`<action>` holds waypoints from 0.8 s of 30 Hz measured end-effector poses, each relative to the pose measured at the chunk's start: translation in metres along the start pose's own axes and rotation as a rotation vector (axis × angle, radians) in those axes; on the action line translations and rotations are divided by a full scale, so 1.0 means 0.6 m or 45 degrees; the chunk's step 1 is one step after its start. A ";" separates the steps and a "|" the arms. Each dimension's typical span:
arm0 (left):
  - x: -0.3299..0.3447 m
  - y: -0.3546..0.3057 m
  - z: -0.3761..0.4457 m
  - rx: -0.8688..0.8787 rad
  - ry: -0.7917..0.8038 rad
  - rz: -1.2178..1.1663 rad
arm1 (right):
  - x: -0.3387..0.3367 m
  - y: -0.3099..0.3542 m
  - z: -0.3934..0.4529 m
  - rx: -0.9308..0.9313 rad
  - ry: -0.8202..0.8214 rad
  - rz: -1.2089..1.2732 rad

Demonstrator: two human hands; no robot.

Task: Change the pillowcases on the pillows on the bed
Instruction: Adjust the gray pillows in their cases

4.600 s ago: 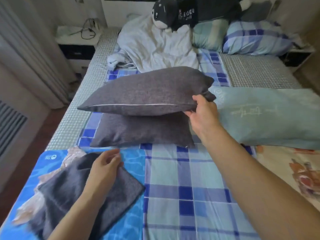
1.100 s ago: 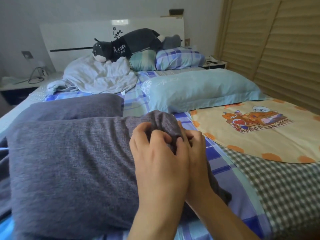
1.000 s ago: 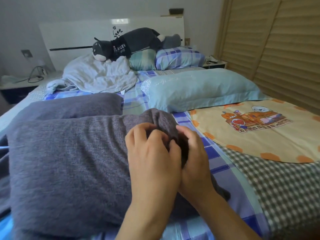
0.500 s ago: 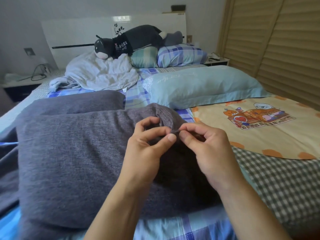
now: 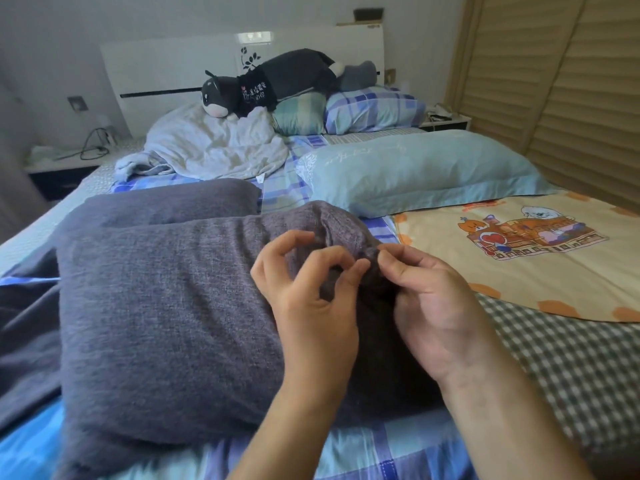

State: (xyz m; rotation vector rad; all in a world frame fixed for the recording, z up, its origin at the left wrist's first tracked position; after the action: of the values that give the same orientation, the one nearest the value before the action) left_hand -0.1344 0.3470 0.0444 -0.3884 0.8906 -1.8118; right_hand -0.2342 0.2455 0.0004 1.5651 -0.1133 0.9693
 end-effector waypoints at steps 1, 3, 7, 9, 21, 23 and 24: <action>0.000 -0.007 -0.005 0.067 -0.047 0.042 | 0.001 0.000 -0.002 -0.038 -0.018 0.027; 0.005 -0.015 -0.008 0.133 -0.072 0.101 | -0.001 0.001 -0.004 -0.146 -0.075 0.022; 0.015 -0.019 -0.003 0.014 0.124 0.081 | -0.012 0.002 -0.007 -0.361 -0.173 -0.159; 0.018 -0.002 0.009 -0.175 0.288 0.015 | -0.017 0.002 -0.006 -0.429 -0.203 -0.257; 0.009 0.016 0.060 -0.519 0.577 0.135 | 0.013 0.016 -0.024 -0.800 -0.096 -0.776; 0.013 0.018 0.063 -0.548 0.603 0.123 | 0.014 0.021 -0.027 -0.864 -0.067 -0.836; 0.014 0.020 0.065 -0.562 0.615 0.098 | 0.014 0.024 -0.027 -0.885 -0.046 -0.863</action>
State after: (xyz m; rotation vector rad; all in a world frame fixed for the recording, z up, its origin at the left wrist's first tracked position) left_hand -0.1057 0.3223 0.0608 -0.1828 1.6310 -1.6549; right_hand -0.2451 0.2595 0.0154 0.8696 0.0556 0.3014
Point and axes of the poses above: each hand's wrist, its own z-axis towards the middle knuckle, its own x-axis out of the palm, y = z × x, the point moved 9 cm from there along z, towards the middle knuckle, and after that the axes turned 6 degrees about -x, right-handed, at the moved point
